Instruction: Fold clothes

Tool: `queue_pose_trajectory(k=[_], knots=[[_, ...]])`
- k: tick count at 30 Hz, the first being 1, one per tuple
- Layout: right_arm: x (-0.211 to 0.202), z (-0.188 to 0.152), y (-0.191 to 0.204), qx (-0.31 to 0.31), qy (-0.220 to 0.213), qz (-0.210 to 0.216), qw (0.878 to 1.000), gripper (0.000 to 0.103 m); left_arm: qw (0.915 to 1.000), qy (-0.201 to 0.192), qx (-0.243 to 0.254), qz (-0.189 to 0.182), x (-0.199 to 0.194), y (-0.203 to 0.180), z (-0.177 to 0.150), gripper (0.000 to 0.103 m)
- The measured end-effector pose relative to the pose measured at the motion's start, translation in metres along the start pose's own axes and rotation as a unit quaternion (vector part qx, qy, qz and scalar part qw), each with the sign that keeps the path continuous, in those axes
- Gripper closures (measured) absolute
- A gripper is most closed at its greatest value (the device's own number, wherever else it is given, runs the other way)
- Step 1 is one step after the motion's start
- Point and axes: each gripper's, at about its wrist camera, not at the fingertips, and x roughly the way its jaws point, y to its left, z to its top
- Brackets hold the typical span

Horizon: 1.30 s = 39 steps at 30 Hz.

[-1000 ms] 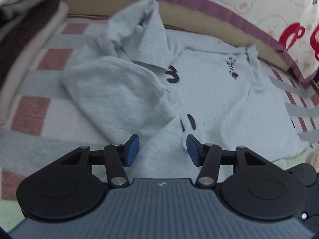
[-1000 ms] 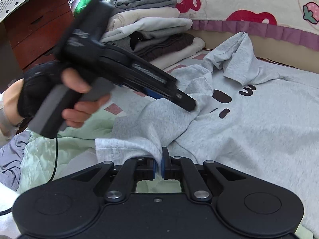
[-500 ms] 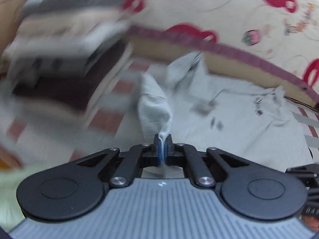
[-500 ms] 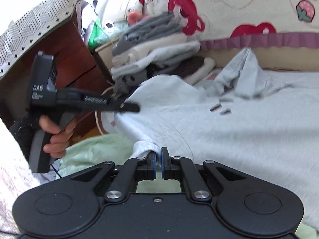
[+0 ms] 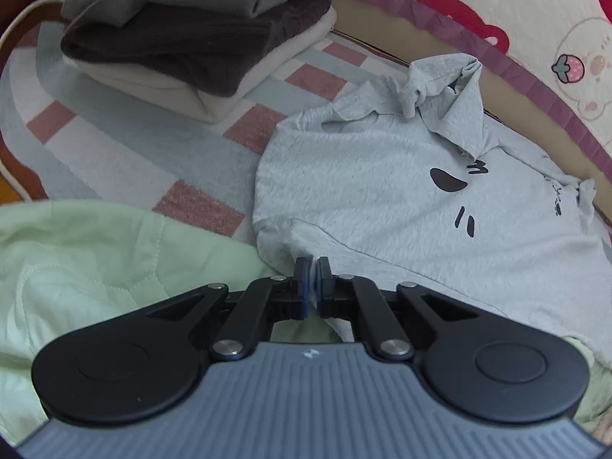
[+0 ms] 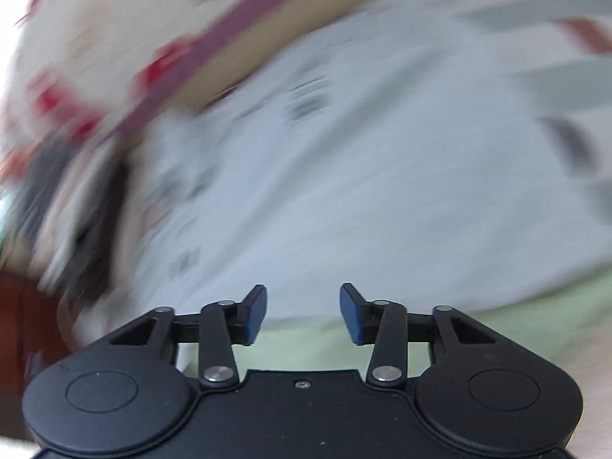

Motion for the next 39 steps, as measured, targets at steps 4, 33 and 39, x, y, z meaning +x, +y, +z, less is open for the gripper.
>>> queue_pose_trajectory(k=[4,33,39], knots=[[-0.039,0.048,-0.020,0.020,0.017,-0.036,0.999,0.043,0.9998,-0.012,0.015,-0.008,-0.001,-0.004,0.000,0.100],[0.056,-0.004,-0.053,0.364,-0.026,-0.086,0.927,0.033,0.9997,0.001,0.018,-0.018,0.006,-0.007,0.001,0.095],[0.054,-0.019,-0.028,0.324,-0.099,-0.109,0.935,0.034,0.9996,-0.002,0.026,-0.015,0.004,-0.006,-0.001,0.095]])
